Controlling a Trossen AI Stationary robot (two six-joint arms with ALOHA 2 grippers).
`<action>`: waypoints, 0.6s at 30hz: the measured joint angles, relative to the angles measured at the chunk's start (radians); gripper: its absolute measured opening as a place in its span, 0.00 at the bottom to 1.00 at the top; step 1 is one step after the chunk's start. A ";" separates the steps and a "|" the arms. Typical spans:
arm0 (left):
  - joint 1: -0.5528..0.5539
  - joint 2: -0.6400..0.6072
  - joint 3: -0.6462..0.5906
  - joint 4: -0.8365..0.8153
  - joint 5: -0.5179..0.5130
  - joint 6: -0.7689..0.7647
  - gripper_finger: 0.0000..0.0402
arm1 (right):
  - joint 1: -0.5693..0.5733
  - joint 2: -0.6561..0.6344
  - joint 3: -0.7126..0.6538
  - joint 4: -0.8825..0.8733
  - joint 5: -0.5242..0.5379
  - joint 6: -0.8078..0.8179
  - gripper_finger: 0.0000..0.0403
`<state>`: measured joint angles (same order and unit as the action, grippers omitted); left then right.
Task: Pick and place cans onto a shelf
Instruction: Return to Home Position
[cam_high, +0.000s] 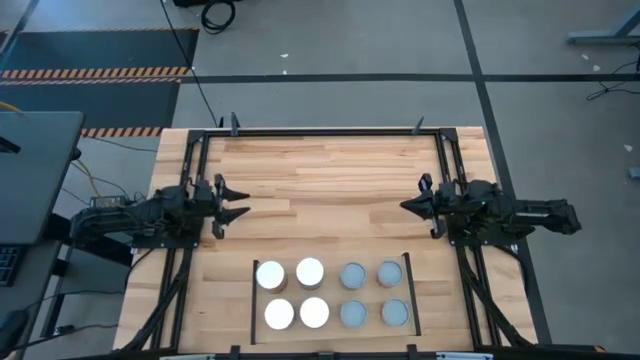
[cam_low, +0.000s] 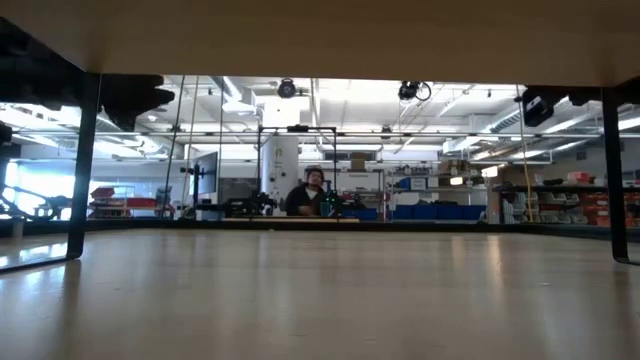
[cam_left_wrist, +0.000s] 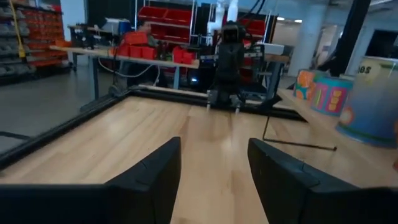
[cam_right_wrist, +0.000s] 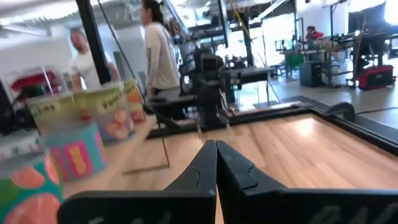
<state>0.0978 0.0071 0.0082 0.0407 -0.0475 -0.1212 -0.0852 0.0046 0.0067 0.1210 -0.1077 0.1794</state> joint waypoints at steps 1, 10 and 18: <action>0.000 0.002 0.000 -0.006 0.003 -0.007 0.47 | -0.003 0.002 0.000 -0.012 -0.004 -0.011 0.01; -0.004 0.083 0.000 -0.016 0.028 -0.070 0.34 | -0.018 -0.001 0.000 -0.049 -0.015 -0.087 0.01; -0.079 0.143 -0.001 0.114 0.025 0.035 0.02 | -0.049 -0.001 0.000 -0.065 0.050 -0.130 0.01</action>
<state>0.0187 0.1497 0.0074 0.1544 -0.0225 -0.0858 -0.1343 0.0040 0.0067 0.0557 -0.0578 0.0496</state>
